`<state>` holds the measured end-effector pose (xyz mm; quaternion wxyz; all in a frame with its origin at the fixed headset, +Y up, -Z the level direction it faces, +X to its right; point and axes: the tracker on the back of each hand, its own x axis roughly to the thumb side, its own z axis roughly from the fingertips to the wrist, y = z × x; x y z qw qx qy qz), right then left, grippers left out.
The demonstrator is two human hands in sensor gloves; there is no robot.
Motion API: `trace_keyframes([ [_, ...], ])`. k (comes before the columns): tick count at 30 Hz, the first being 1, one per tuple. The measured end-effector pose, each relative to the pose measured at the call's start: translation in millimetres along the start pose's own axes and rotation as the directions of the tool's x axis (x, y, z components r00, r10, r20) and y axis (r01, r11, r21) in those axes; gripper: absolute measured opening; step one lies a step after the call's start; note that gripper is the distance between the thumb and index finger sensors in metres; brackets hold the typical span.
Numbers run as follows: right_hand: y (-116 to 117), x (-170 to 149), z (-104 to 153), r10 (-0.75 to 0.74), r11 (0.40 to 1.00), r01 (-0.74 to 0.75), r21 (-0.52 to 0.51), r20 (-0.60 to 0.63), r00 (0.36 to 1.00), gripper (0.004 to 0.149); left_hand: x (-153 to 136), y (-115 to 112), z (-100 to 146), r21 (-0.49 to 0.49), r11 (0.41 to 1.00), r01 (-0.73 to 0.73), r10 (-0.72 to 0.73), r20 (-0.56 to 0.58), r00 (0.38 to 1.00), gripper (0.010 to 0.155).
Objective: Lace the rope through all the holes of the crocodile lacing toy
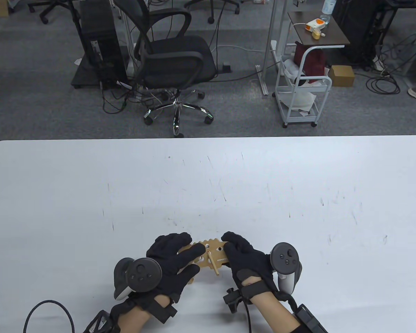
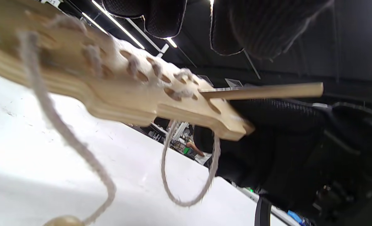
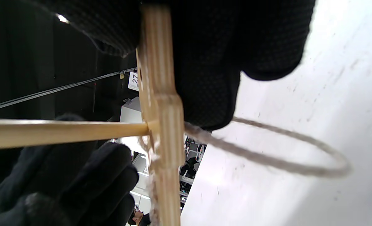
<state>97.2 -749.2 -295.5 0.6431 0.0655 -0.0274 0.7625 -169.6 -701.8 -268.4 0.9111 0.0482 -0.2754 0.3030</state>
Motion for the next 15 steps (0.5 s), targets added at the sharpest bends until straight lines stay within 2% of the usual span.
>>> trace_keyframes([
  [7, 11, 5, 4, -0.030, 0.997, 0.030, 0.069, -0.004, 1.000, 0.054, 4, -7, -2, -0.031, 0.997, 0.075, -0.075, 0.010, 0.997, 0.056],
  [12, 18, 6, 7, -0.079, 0.987, 0.081, 0.136, -0.014, 0.997, 0.055, 5, -6, -1, -0.012, 0.995, 0.101, -0.101, 0.016, 0.995, 0.056],
  [15, 19, 5, 7, -0.102, 0.985, 0.104, 0.134, -0.028, 0.994, 0.055, 6, -5, -1, 0.005, 0.995, 0.102, -0.102, 0.017, 0.995, 0.052],
])
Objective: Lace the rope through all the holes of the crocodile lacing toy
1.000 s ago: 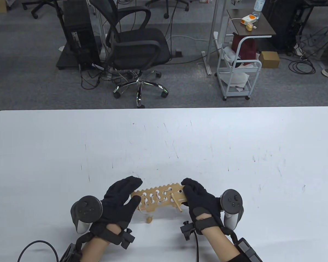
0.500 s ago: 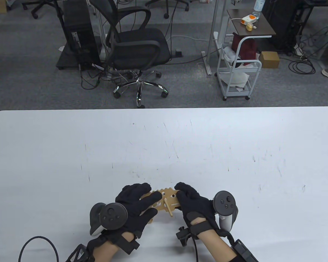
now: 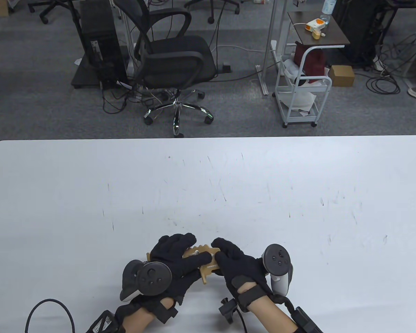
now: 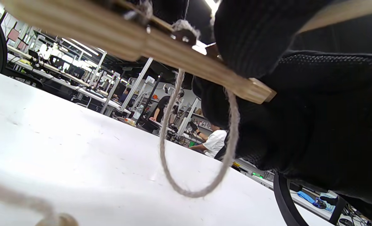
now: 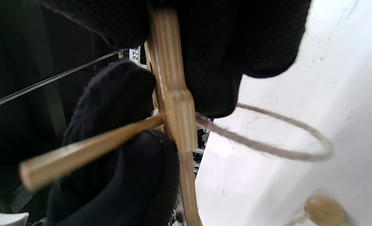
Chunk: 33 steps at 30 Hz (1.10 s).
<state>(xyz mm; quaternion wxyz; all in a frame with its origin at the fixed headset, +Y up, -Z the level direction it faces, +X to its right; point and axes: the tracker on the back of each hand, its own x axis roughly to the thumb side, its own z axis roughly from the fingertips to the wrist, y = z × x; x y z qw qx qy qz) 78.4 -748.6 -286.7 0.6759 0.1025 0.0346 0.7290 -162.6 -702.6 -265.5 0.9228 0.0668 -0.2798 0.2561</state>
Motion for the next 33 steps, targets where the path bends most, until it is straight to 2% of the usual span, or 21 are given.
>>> trace_keyframes([
  [6, 1, 1, 1, 0.005, 1.000, -0.005, 0.009, -0.002, 1.000, 0.055, 0, 1, 1, 0.025, 1.000, 0.000, -0.001, 0.010, 1.000, 0.044],
  [16, -7, -1, -1, 0.017, 0.999, -0.018, -0.032, -0.014, 1.000, 0.055, -3, 5, 3, 0.071, 0.997, -0.015, 0.014, 0.013, 1.000, 0.044],
  [33, -23, -5, -6, 0.011, 0.995, -0.015, -0.095, -0.041, 0.999, 0.055, -27, 18, 5, 0.130, 0.991, -0.017, 0.026, -0.069, 0.997, 0.045],
])
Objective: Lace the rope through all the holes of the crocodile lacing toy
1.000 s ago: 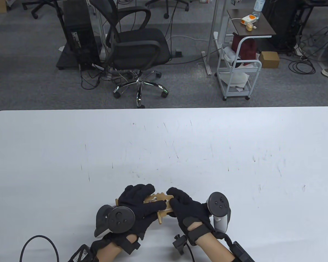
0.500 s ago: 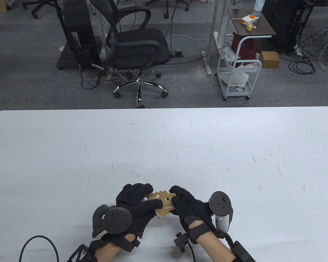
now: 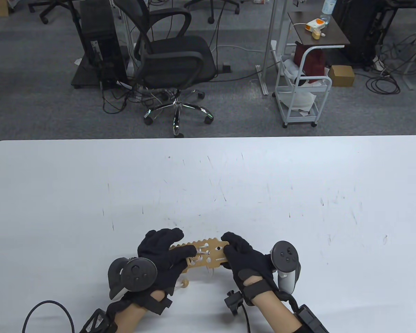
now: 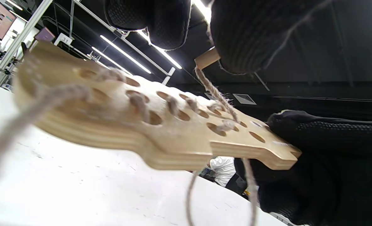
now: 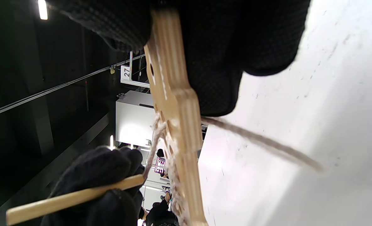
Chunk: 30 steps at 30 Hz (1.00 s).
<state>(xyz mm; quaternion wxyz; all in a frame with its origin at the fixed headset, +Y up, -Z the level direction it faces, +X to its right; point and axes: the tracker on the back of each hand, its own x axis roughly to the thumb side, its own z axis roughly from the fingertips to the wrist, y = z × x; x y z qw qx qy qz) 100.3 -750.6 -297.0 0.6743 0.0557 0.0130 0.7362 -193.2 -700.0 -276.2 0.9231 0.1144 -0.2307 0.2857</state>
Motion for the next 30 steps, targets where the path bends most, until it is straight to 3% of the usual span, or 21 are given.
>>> trace_keyframes([
  [30, -34, -14, -13, -0.016, 0.992, 0.007, -0.130, -0.062, 0.998, 0.054, -51, 30, 1, 0.152, 0.988, -0.020, 0.048, -0.187, 0.981, 0.045],
])
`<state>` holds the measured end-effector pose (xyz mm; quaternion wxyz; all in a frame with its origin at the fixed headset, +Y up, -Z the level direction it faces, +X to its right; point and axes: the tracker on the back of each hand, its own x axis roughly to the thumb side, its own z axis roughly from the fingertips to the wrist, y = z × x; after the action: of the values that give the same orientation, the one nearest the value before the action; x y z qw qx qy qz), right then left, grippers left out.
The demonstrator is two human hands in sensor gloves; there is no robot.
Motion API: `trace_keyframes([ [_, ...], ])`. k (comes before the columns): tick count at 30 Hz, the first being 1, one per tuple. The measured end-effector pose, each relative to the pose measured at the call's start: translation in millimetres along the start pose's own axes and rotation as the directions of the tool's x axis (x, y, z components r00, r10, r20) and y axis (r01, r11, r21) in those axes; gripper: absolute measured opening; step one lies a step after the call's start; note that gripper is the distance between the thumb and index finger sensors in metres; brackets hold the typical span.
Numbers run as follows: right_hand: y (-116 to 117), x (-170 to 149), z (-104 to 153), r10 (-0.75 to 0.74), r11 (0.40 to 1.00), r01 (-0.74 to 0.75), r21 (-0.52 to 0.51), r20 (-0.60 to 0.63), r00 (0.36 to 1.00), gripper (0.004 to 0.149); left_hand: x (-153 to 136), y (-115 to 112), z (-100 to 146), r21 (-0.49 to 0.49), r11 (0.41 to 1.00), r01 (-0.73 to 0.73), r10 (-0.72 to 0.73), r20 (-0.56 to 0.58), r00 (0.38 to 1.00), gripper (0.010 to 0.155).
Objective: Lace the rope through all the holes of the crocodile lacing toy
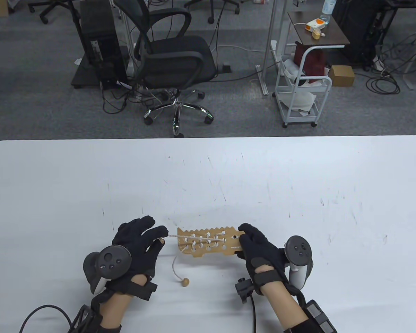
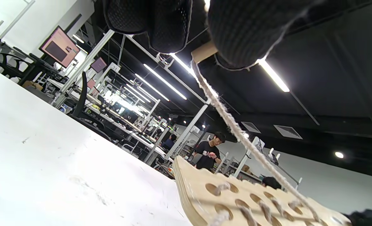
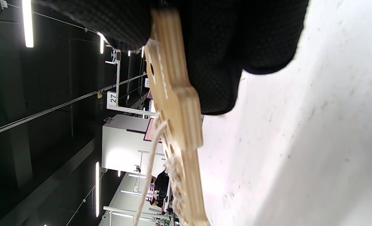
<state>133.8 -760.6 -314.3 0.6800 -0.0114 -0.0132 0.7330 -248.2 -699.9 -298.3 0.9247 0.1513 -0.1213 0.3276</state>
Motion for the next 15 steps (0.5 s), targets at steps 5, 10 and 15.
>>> trace_keyframes([
  [5, -5, -3, -3, 0.001, 1.000, -0.001, -0.023, -0.009, 1.000, 0.055, -9, 8, -2, 0.045, 0.999, -0.012, 0.013, -0.037, 0.999, 0.045],
  [10, -11, -5, -5, -0.001, 0.999, 0.000, -0.050, -0.020, 1.000, 0.054, -20, 13, -3, 0.070, 0.997, -0.032, 0.038, -0.083, 0.996, 0.045],
  [15, -18, -7, -7, -0.007, 0.997, 0.005, -0.079, -0.028, 1.000, 0.054, -30, 17, -4, 0.086, 0.996, -0.025, 0.037, -0.133, 0.990, 0.045],
])
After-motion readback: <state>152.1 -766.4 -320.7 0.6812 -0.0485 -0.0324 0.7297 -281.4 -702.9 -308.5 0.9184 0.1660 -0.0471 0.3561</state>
